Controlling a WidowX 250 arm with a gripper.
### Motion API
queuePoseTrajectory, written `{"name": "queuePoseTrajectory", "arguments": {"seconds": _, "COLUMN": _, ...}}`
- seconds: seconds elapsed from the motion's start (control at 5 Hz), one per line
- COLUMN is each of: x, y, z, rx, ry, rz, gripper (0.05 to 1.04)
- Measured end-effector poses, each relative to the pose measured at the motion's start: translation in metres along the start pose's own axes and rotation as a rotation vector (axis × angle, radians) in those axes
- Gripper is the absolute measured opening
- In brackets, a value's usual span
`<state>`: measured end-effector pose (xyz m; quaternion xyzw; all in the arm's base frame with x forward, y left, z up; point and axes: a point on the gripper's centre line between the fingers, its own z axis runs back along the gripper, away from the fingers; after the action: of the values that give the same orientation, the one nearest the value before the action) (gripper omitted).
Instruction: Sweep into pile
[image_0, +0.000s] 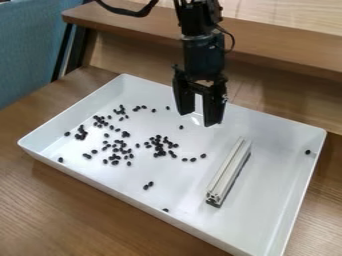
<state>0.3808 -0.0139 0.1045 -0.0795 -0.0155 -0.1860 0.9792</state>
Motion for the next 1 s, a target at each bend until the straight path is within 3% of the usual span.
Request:
{"name": "queuePoseTrajectory", "arguments": {"seconds": 0.2, "x": -0.003, "y": 0.002, "z": -0.016, "rx": -0.017, "ry": 0.039, "rz": 0.012, "gripper": 0.999}}
{"name": "queuePoseTrajectory", "arguments": {"seconds": 0.6, "x": -0.002, "y": -0.023, "z": -0.044, "rx": -0.042, "ry": 0.064, "rz": 0.057, "gripper": 0.999}}
{"name": "queuePoseTrajectory", "arguments": {"seconds": 1.0, "x": -0.002, "y": -0.045, "z": -0.044, "rx": -0.007, "ry": 0.04, "rz": 0.206, "gripper": 0.999}}
